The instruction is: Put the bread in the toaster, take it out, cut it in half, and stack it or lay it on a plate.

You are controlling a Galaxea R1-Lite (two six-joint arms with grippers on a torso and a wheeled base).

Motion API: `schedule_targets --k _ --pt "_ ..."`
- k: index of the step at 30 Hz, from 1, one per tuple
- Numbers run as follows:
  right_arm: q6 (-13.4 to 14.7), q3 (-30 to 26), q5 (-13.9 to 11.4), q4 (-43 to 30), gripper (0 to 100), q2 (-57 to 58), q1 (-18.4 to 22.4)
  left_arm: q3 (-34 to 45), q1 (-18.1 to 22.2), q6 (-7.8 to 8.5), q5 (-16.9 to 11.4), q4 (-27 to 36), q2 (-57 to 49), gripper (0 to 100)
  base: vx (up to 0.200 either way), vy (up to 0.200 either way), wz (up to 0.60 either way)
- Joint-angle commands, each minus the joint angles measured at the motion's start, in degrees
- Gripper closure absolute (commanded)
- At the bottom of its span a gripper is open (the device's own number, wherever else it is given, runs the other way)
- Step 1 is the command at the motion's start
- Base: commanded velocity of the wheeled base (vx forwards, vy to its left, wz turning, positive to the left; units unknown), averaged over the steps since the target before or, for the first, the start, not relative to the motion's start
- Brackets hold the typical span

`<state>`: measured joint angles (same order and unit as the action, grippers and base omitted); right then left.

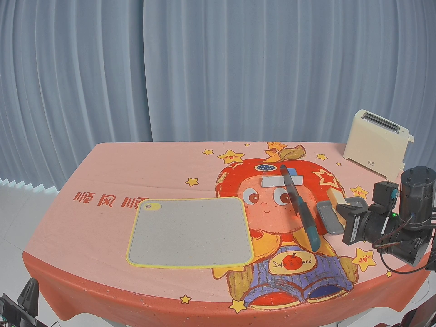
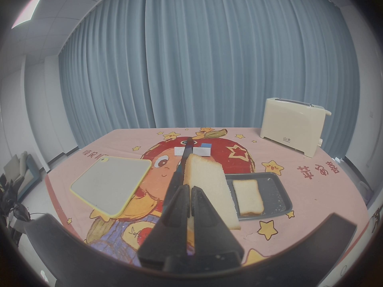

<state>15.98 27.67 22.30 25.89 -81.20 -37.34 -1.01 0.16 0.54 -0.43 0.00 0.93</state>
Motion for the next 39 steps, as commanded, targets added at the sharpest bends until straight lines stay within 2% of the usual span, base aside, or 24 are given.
schedule_targets --k 1,10,15,25,29,39 --pt "0.0 0.1 -0.2 0.0 100 -0.8 1.9 1.0 0.0 -0.01 0.0 0.0 -0.9 100 0.000 0.000 0.00" --pt "-1.0 0.5 -0.4 0.4 100 -4.2 6.3 1.0 0.0 -0.01 0.1 0.0 -0.9 100 0.000 0.000 0.00" --pt "-1.0 0.2 -0.6 4.0 100 -7.7 8.5 1.0 0.0 -0.01 0.1 0.0 -0.9 100 0.000 0.000 0.00" --pt "-1.1 0.2 -0.7 5.5 100 -10.8 11.1 1.0 0.0 -0.01 0.1 0.0 -0.9 100 0.000 0.000 0.00" --pt "-3.1 -0.1 -0.7 5.5 100 -10.9 12.3 1.0 0.0 -0.01 0.1 0.0 -0.9 100 0.000 0.000 0.00" --pt "-4.1 -0.8 -0.7 5.5 100 -11.8 12.5 1.0 0.0 -0.01 0.0 0.0 -0.9 100 0.000 0.000 0.00"
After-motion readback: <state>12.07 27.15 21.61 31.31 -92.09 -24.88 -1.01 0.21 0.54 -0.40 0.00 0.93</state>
